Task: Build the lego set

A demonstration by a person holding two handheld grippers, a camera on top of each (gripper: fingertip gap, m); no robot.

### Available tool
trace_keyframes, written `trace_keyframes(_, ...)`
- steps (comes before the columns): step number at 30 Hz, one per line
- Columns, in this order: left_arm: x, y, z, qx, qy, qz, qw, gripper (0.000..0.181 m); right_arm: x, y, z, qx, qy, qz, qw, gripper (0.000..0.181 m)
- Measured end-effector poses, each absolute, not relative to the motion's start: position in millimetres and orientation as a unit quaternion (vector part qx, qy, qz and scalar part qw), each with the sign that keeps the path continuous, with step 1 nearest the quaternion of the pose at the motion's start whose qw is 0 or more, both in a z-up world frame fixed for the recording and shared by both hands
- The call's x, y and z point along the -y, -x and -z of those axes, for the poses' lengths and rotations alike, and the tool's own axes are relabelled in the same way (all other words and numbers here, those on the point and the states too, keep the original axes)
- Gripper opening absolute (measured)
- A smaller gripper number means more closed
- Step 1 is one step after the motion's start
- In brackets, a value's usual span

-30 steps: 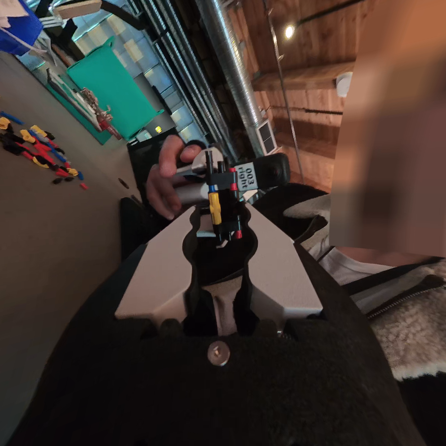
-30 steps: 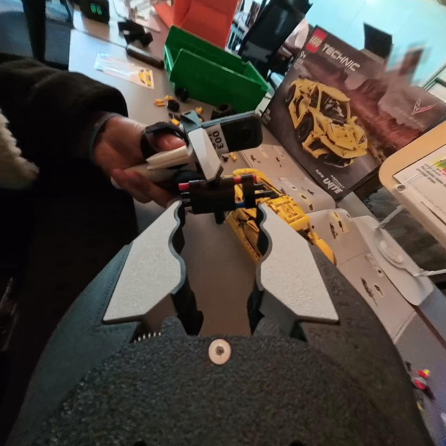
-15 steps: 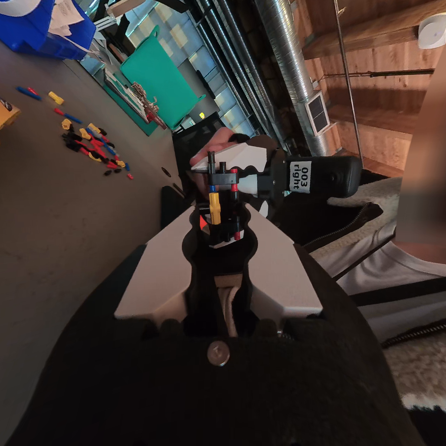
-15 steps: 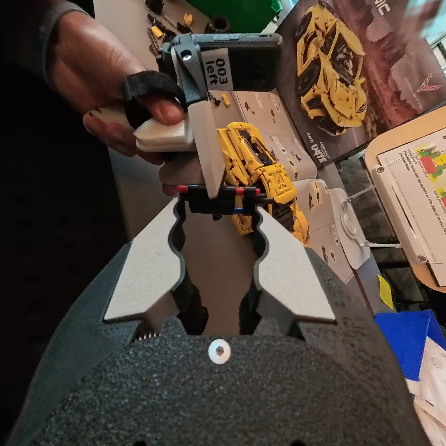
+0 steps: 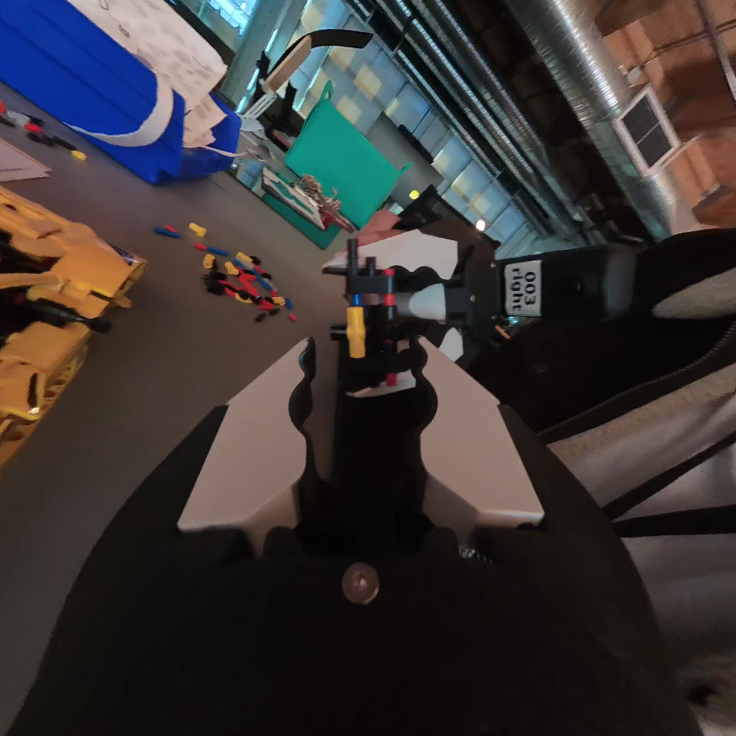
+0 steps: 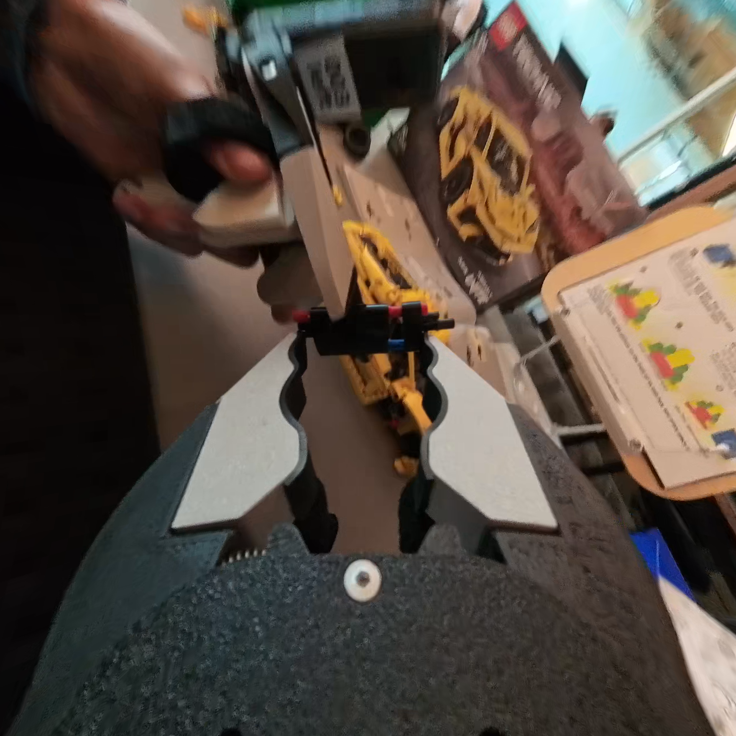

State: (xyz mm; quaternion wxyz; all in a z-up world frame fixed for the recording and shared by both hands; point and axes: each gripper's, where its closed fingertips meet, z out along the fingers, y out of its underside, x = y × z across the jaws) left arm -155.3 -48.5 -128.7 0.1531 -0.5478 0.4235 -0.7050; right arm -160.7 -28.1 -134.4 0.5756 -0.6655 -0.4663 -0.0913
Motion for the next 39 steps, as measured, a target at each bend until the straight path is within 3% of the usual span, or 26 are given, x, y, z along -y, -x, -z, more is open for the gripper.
trace_keyframes(2, 55, 157, 124, -0.417, 0.534, 0.727, 0.115, 0.049, 31, 169, 125, 0.469, 0.619, 0.077, 0.626, 0.056)
trace_keyframes(4, 59, 159, 123, -0.414, 0.530, 0.734, 0.095, 0.035, 32, 172, 132, 0.468, 0.620, 0.056, 0.627, 0.056)
trace_keyframes(7, 59, 161, 122, -0.421, 0.529, 0.730, 0.103, 0.034, 33, 175, 129, 0.450, 0.624, 0.023, 0.639, 0.057)
trace_keyframes(9, 47, 158, 130, -0.436, 0.558, 0.690, 0.151, 0.034, 27, 169, 138, 0.415, 0.667, -0.016, 0.619, 0.057)
trace_keyframes(11, 29, 158, 146, -0.466, 0.602, 0.607, 0.229, 0.034, 21, 162, 143, 0.350, 0.704, -0.112, 0.608, 0.070)
trace_keyframes(16, 6, 157, 166, -0.559, 0.619, 0.381, 0.400, 0.034, 3, 153, 141, 0.178, 0.765, -0.283, 0.551, 0.048)
trace_keyframes(19, 4, 157, 170, -0.584, 0.607, 0.315, 0.437, 0.034, 0, 160, 151, 0.175, 0.781, -0.271, 0.534, 0.040)
trace_keyframes(22, 8, 155, 173, -0.610, 0.587, 0.268, 0.460, 0.034, -3, 157, 149, 0.169, 0.778, -0.249, 0.552, 0.017)
trace_keyframes(31, 4, 158, 173, -0.675, 0.493, 0.079, 0.544, 0.033, 6, 156, 153, 0.174, 0.773, -0.329, 0.513, 0.014)
trace_keyframes(39, 4, 159, 180, -0.697, 0.454, -0.022, 0.555, 0.032, 9, 158, 164, 0.206, 0.783, -0.302, 0.503, 0.014)
